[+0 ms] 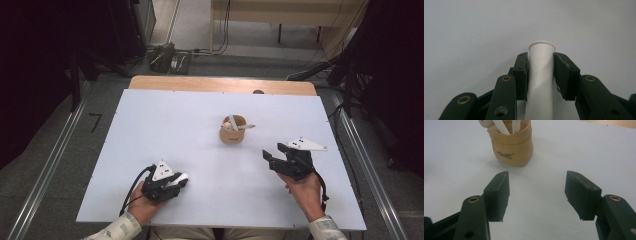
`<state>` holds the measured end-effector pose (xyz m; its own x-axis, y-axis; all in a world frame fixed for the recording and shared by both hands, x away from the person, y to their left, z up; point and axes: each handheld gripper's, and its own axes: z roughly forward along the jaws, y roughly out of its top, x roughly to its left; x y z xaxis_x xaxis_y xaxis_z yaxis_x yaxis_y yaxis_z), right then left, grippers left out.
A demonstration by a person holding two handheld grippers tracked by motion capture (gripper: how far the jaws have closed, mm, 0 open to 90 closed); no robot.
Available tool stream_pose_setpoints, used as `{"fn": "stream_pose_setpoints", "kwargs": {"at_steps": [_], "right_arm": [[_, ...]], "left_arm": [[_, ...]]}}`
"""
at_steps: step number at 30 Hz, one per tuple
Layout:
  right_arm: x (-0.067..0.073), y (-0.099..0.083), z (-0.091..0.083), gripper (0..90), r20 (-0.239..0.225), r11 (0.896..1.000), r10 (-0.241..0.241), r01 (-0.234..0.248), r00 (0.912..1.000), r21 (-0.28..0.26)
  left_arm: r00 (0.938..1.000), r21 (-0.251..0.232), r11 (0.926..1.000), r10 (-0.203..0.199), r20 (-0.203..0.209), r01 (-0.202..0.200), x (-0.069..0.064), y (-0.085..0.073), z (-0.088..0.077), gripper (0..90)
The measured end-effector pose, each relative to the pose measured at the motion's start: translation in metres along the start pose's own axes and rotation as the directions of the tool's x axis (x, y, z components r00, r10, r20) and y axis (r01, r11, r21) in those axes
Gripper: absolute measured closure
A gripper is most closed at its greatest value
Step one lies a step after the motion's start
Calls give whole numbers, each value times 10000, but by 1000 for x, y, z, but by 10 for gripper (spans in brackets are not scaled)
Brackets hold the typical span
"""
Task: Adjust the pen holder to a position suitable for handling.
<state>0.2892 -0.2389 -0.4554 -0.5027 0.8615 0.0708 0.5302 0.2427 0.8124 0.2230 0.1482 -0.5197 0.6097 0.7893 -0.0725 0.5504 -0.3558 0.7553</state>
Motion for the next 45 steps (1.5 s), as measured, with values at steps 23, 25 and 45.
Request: {"fn": "stream_pose_setpoints", "kwargs": {"at_steps": [23, 25, 45], "right_arm": [[2, -2, 1, 348, -97, 10000, -4, 4, 10000, -18], [3, -2, 1, 348, -116, 10000, -13, 12, 9999, -22], [20, -2, 5, 350, -691, 9998, -217, 216, 9974, -21]], "left_arm": [[9964, -1203, 9892, -815, 214, 835, 9, 11, -11, 680], [9951, -1476, 9843, -921, 359, 964, 10, 16, -12, 680], [9912, -2903, 9490, -1022, 843, 1226, -7, 62, 13, 682]]}}
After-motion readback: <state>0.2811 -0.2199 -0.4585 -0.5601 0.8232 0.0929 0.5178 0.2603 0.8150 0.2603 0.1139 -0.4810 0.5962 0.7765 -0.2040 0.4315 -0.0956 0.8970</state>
